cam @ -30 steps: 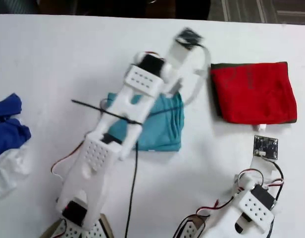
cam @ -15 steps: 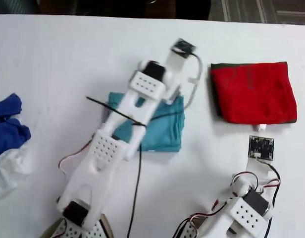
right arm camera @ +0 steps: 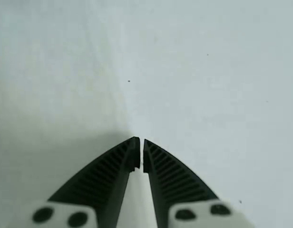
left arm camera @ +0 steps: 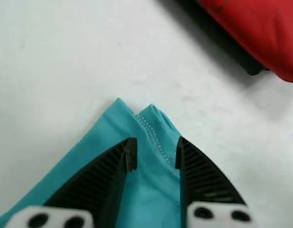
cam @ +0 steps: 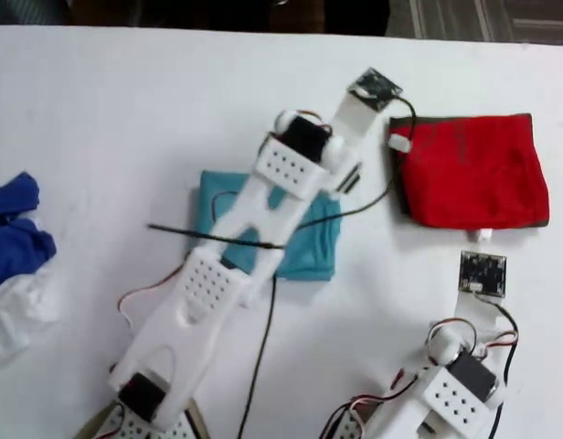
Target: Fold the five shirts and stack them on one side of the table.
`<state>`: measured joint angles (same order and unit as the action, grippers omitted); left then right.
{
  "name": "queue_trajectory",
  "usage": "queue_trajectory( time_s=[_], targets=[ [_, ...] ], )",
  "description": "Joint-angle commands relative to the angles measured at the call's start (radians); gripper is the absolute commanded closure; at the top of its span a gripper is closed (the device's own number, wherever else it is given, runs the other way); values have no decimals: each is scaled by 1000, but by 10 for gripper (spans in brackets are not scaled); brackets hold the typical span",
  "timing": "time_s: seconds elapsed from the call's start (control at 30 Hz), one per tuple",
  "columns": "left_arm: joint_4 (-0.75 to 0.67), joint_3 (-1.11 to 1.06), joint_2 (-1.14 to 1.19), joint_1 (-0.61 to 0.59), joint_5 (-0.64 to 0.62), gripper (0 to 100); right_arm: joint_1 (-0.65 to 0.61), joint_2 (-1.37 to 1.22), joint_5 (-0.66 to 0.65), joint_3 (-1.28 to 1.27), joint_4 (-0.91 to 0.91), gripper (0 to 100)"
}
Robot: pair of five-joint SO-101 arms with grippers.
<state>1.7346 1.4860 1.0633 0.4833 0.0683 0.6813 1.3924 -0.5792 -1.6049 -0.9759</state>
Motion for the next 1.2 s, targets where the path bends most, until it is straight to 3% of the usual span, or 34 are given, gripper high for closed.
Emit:
queue_trajectory(
  time_s=[0.0,0.4,0.53,1.0,1.17],
  targets=[
    [48,8,-9,-28,-11,842,-8,19,8,5,-4,978],
    [-29,-202,-9,-9,-72,849,-8,19,8,5,-4,978],
    [-28,-193,-17,32,-72,982,-8,19,8,5,-4,978],
    [44,-53,-8,118,-69,970,-8,19,8,5,-4,978],
    [41,-85,15,86,-66,854,-8,19,8,5,-4,978]
  ],
)
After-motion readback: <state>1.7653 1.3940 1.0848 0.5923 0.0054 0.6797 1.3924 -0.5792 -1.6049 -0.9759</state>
